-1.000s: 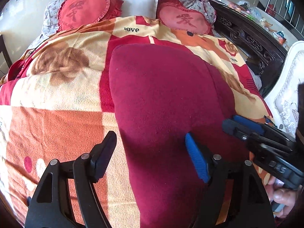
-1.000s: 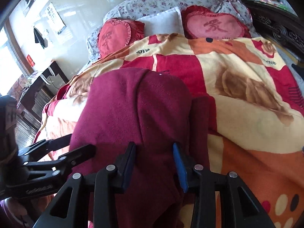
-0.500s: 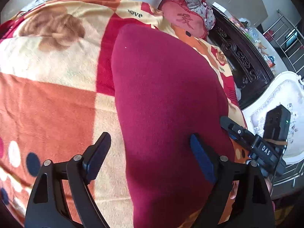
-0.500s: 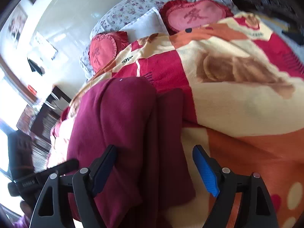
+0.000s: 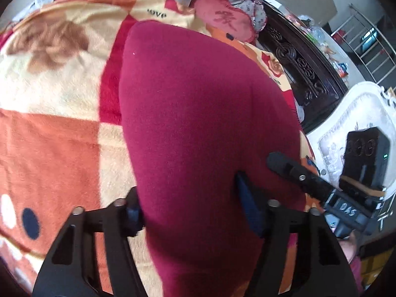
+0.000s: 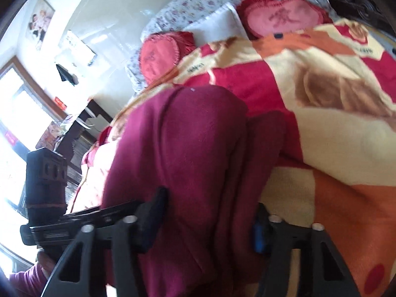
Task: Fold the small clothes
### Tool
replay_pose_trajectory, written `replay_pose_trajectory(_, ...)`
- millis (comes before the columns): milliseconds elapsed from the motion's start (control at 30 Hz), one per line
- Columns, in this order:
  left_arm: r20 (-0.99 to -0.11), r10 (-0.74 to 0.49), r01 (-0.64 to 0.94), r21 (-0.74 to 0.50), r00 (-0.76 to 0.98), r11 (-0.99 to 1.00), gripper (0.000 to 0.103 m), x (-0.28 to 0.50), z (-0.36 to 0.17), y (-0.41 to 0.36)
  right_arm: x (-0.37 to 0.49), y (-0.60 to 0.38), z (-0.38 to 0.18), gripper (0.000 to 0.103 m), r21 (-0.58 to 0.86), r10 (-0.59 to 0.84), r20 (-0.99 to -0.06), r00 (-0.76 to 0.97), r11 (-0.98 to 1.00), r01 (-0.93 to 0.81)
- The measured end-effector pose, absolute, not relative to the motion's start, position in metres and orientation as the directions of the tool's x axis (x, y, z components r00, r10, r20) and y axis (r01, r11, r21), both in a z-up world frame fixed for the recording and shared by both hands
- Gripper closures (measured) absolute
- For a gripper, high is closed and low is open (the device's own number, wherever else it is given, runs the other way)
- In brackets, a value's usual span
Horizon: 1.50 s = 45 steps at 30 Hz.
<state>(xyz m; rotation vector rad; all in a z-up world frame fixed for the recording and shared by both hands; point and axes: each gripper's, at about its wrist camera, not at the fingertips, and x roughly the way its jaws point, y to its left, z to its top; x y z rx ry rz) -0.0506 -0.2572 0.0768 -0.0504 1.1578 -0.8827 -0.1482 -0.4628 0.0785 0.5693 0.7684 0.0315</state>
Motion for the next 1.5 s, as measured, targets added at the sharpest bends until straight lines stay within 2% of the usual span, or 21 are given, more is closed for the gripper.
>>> replay_pose_trajectory(33, -0.771, -0.627, 0.576, -0.463, 0.113, 0.673, 0.048, -0.053, 0.080, -0.252, -0.152, -0.457, 0.088, 0.057, 0.495, 0.237, -0.643, 0.729, 0.854, 0.159)
replay_pose_trajectory(233, -0.797, -0.594, 0.567, -0.442, 0.107, 0.695, 0.048, -0.080, 0.097, -0.194, -0.174, -0.410, 0.115, 0.058, 0.500, 0.303, -0.640, 0.706, 0.862, 0.084)
replay_pose_trajectory(400, -0.846, -0.527, 0.546, -0.408, 0.075, 0.732, 0.048, -0.090, 0.080, -0.148, -0.189, -0.374, 0.092, 0.058, 0.555, 0.370, -0.670, 0.643, 0.825, 0.104)
replay_pose_trajectory(467, -0.859, -0.503, 0.537, -0.382, 0.094, 0.752, 0.047, -0.092, 0.072, -0.140, -0.195, -0.359, 0.075, 0.058, 0.494, 0.318, -0.735, 0.599, 0.856, 0.152)
replay_pose_trajectory(567, -0.855, -0.493, 0.538, -0.344, 0.160, 0.770, 0.044, -0.097, 0.076, -0.130, -0.212, -0.351, 0.086, 0.057, 0.424, 0.241, -0.752, 0.614, 0.890, 0.170)
replay_pose_trajectory(733, -0.852, -0.448, 0.569, -0.232, 0.272, 0.789, 0.044, -0.116, 0.084, -0.130, -0.237, -0.329, 0.130, 0.057, 0.339, 0.187, -0.709, 0.680, 0.936, 0.097)
replay_pose_trajectory(833, -0.850, -0.422, 0.564, -0.190, 0.316, 0.804, 0.044, -0.120, 0.082, -0.134, -0.246, -0.310, 0.142, 0.057, 0.330, 0.221, -0.666, 0.712, 0.944, 0.016)
replay_pose_trajectory(1000, -0.843, -0.396, 0.545, -0.152, 0.364, 0.825, 0.044, -0.126, 0.082, -0.139, -0.234, -0.290, 0.108, 0.060, 0.258, 0.189, -0.737, 0.649, 0.966, 0.011)
replay_pose_trajectory(1100, -0.841, -0.384, 0.545, -0.131, 0.380, 0.828, 0.044, -0.130, 0.085, -0.140, -0.230, -0.291, 0.078, 0.060, 0.155, 0.082, -0.804, 0.589, 0.985, 0.075)
replay_pose_trajectory(1233, -0.830, -0.354, 0.540, -0.077, 0.432, 0.838, 0.044, -0.139, 0.090, -0.139, -0.236, -0.305, 0.067, 0.060, 0.234, 0.128, -0.798, 0.590, 0.966, 0.108)
replay_pose_trajectory(1500, -0.815, -0.330, 0.517, -0.044, 0.476, 0.855, 0.044, -0.147, 0.099, -0.131, -0.246, -0.296, 0.094, 0.060, 0.210, 0.086, -0.777, 0.623, 0.969, 0.128)
